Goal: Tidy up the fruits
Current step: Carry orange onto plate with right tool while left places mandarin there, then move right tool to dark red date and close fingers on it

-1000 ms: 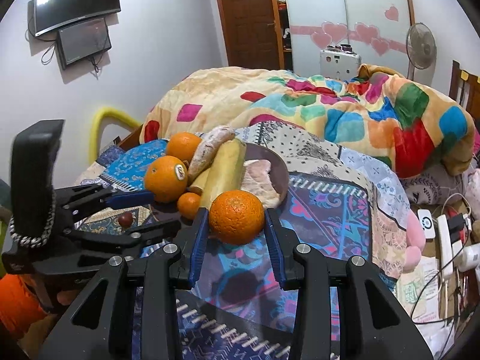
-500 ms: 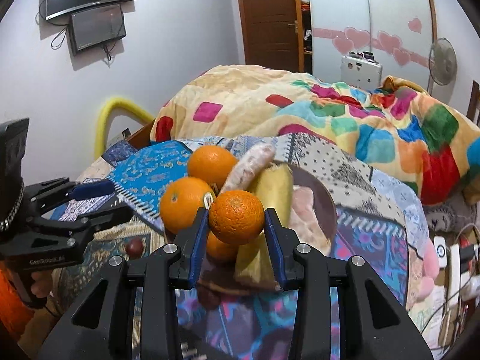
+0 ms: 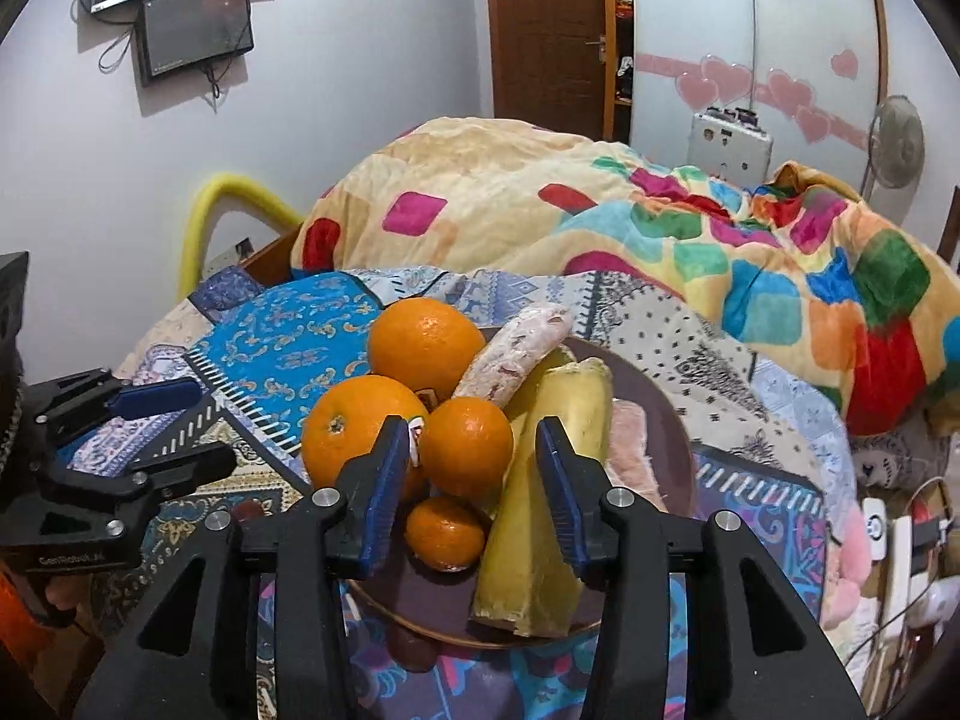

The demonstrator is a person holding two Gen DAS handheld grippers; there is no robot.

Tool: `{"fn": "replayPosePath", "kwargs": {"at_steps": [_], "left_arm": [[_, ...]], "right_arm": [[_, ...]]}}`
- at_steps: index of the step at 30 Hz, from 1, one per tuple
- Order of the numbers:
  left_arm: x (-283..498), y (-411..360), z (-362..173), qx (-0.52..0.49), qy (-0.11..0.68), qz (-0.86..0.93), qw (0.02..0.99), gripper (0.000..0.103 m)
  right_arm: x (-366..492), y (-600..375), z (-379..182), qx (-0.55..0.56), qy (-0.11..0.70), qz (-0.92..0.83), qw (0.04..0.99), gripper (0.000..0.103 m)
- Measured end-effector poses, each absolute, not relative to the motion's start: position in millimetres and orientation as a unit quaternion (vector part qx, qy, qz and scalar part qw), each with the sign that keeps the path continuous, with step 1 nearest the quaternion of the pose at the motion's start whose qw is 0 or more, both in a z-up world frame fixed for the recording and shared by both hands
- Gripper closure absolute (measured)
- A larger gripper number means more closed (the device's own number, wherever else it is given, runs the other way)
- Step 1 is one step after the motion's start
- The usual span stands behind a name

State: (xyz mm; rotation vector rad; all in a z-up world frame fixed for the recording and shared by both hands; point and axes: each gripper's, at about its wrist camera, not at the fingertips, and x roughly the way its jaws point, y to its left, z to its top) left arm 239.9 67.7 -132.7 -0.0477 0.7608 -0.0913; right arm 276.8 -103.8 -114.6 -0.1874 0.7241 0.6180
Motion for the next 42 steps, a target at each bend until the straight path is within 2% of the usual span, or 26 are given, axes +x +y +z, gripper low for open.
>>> {"fn": "replayPosePath", "kwargs": {"at_steps": [16,33,37,42], "left_arm": [[208,65,-121,-0.016,0.371,-0.044,0.927,0.039],[201,56,-151,0.0,0.403,-0.065,0.913,0.039],[204,55,-155,0.008,0.406,-0.071,0.911,0.039],[207,51,-159,0.018,0.404,-0.074,0.911,0.039]], "right_arm": [[230,-134,-104,-0.078,0.342,0.304,0.886,0.062],[233,-129,-164,-0.086,0.424,0.314,0.845,0.063],[236,-122,-164,-0.094,0.421,0.319,0.844,0.068],[236,-118,-167,-0.106,0.42,0.315,0.844,0.081]]}}
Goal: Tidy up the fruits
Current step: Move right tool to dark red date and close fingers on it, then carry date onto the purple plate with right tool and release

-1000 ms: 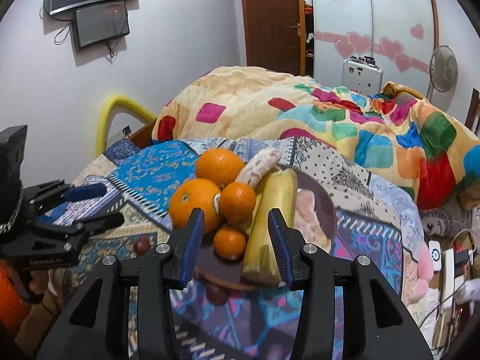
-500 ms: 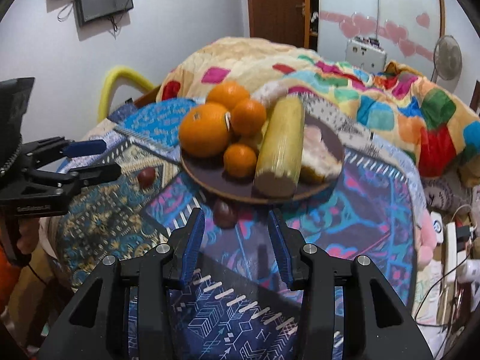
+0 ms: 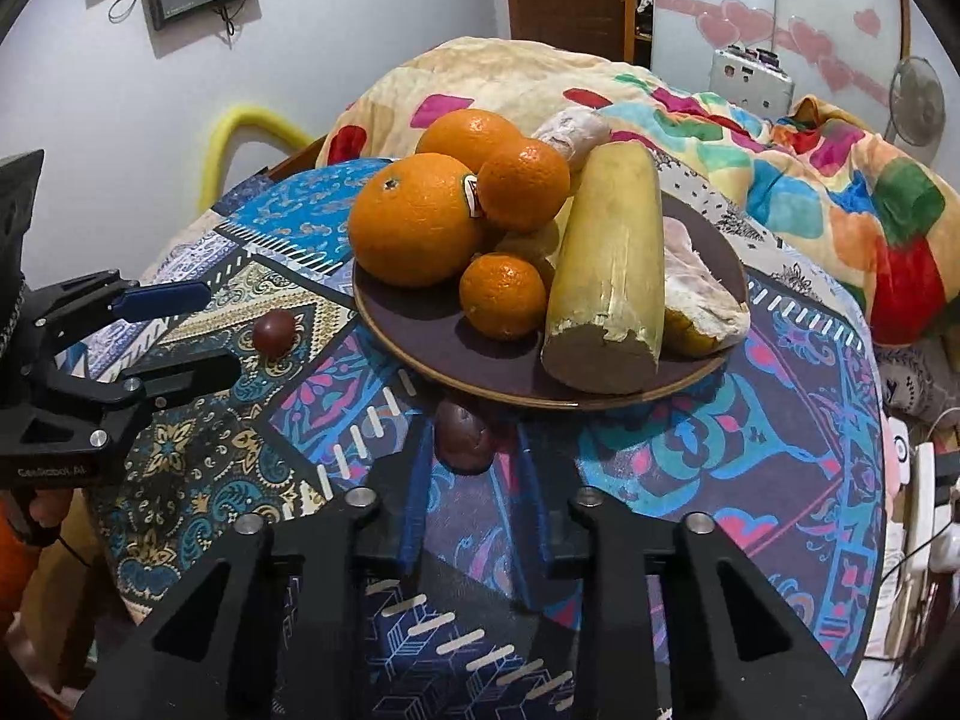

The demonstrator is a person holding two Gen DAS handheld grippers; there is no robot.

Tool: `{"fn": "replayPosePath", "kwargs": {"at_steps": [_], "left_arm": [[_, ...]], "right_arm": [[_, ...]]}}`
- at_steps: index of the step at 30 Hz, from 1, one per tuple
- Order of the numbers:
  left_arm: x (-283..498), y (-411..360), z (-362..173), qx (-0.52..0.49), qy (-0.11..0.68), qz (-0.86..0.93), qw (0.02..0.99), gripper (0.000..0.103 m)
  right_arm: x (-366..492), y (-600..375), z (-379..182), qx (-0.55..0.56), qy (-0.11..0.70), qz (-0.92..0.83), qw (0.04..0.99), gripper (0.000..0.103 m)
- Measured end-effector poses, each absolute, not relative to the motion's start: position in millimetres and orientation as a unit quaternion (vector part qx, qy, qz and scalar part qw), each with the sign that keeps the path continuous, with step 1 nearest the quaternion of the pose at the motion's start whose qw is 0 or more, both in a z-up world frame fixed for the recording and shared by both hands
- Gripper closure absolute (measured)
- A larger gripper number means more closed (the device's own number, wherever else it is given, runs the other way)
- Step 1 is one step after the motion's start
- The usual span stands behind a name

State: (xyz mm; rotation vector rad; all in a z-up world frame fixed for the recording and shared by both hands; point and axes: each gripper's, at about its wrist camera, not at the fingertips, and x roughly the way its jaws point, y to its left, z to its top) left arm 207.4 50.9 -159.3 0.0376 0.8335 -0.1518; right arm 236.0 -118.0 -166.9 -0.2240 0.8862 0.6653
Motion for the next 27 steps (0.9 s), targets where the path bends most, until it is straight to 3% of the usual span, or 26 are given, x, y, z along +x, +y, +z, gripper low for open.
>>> {"fn": "replayPosePath", "kwargs": {"at_steps": [4,10,21,27], "left_arm": [[214,47,-163,0.016,0.412,-0.075,0.908,0.039],[217,38,-162,0.033,0.41,-0.078,0.908,0.039],[232,29,-168,0.034,0.431,-0.082,0.898,0.075],[230,26,-168,0.047,0.424,-0.076,0.901,0.084]], "right_arm": [[228,-115,-167,-0.121,0.411,0.316,0.847,0.089],[227,-122,-164,-0.105,0.409,0.323,0.847,0.091],[217,-161,-142,-0.08,0.384,0.308,0.867,0.091],[214,-175,-135,-0.064,0.377,0.304,0.872,0.091]]}}
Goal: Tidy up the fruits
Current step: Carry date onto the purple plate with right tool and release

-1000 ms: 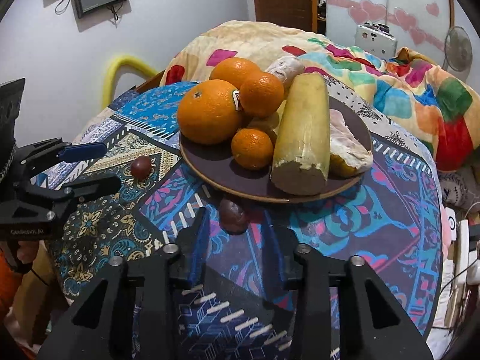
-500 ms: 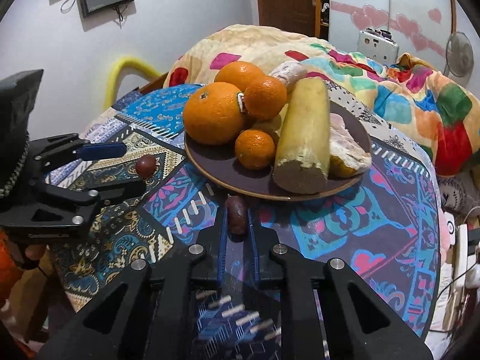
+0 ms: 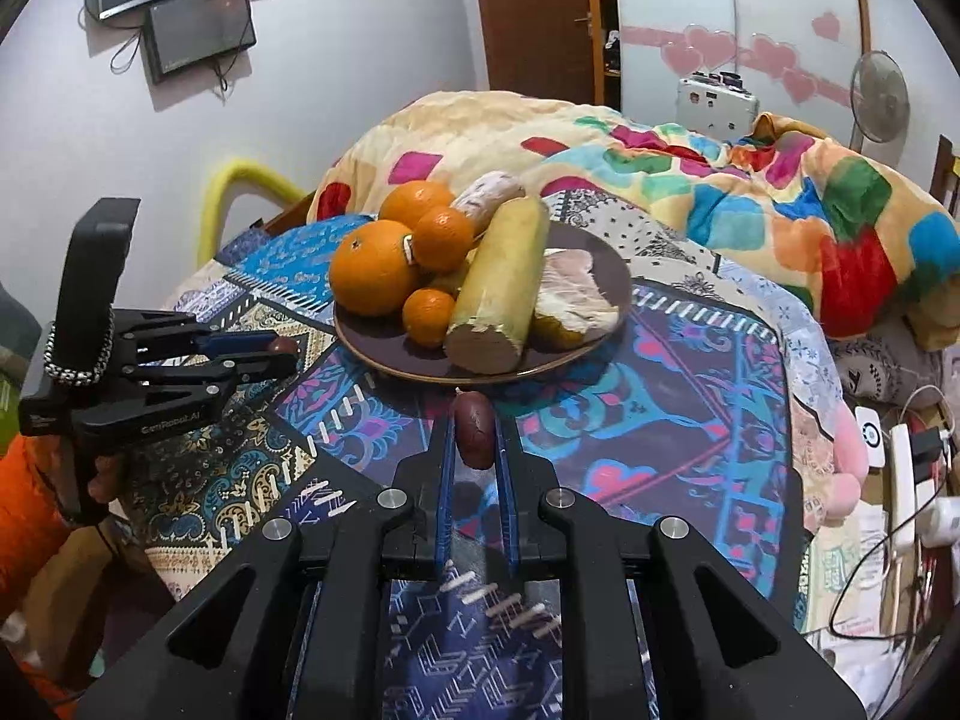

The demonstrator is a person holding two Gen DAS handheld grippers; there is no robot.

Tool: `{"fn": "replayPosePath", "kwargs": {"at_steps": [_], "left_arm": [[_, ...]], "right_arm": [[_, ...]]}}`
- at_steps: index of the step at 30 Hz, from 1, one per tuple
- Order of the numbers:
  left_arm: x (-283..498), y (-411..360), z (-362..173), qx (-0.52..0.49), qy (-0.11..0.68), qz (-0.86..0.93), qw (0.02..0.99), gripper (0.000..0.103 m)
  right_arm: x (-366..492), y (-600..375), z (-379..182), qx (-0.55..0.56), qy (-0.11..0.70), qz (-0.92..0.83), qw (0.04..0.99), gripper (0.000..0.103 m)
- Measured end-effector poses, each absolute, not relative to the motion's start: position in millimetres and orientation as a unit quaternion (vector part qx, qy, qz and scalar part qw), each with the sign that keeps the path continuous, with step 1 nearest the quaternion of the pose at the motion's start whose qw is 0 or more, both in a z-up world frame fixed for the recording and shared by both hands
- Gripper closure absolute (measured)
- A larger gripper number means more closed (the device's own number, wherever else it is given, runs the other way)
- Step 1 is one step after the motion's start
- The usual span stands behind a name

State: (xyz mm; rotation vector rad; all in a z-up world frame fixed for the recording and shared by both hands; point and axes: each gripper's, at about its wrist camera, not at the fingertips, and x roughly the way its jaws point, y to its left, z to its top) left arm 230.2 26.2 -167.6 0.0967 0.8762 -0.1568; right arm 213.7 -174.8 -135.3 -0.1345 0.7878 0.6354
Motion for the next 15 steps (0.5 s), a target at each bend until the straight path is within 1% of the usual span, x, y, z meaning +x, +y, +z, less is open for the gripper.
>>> {"fn": "replayPosePath", "kwargs": {"at_steps": [6,15], "left_arm": [[225,12,-157,0.06,0.406,-0.088,0.908,0.084],[237,-13,-136,0.051,0.378,-0.119,0.917,0.084]], "right_arm": [[215,-182,-131,-0.06,0.367,0.3,0.878,0.091],[233,-186,-125,-0.054,0.353,0.289,0.888,0.091]]}}
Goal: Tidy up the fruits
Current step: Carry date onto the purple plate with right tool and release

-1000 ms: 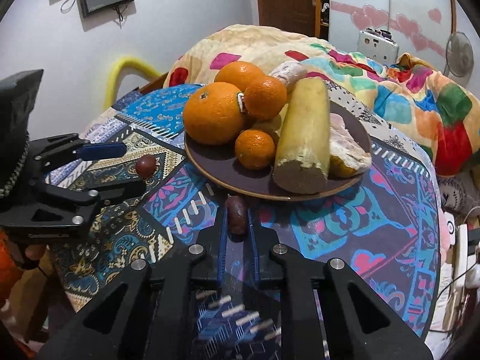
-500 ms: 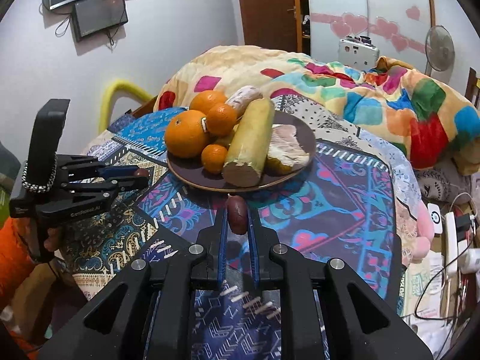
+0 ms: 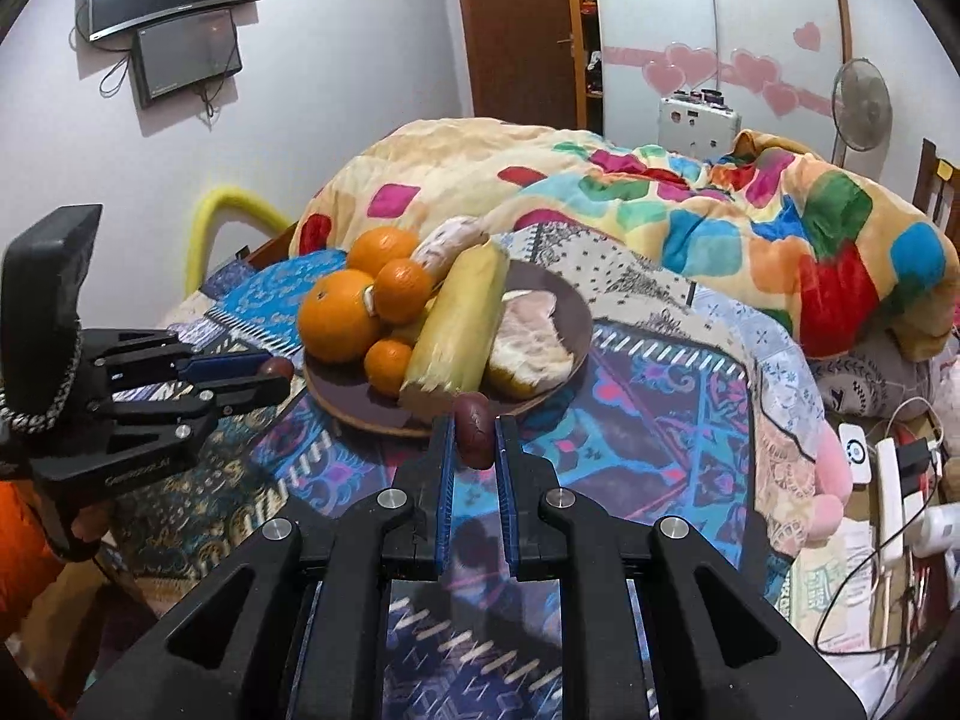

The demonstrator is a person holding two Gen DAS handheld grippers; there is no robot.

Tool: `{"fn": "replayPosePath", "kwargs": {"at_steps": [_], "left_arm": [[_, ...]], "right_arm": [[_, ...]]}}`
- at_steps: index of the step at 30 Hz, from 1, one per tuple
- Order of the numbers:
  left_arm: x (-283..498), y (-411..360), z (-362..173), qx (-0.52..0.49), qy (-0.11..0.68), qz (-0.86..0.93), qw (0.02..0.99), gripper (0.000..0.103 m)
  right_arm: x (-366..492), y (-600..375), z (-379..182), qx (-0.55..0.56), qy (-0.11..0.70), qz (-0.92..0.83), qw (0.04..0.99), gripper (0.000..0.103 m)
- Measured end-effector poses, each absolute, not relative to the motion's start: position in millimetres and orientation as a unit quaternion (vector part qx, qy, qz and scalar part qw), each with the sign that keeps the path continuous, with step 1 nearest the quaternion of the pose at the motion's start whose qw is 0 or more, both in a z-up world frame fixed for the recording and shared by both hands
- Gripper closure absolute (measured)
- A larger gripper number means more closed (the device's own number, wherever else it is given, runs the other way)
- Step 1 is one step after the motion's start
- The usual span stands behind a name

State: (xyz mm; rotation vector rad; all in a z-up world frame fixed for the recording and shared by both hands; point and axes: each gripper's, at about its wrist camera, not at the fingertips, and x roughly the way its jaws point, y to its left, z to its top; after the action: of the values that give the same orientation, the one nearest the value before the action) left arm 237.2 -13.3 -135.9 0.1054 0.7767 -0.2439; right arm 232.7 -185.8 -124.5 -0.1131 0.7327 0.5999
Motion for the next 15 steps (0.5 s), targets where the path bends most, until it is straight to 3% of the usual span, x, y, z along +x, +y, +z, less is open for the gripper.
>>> {"fn": "replayPosePath", "kwargs": {"at_steps": [15], "left_arm": [[262,-30,-145,0.033,0.389,-0.139,0.91,0.084]], "right_arm": [[269,-174,-140,-0.039,0.375,0.282,0.882,0.091]]}}
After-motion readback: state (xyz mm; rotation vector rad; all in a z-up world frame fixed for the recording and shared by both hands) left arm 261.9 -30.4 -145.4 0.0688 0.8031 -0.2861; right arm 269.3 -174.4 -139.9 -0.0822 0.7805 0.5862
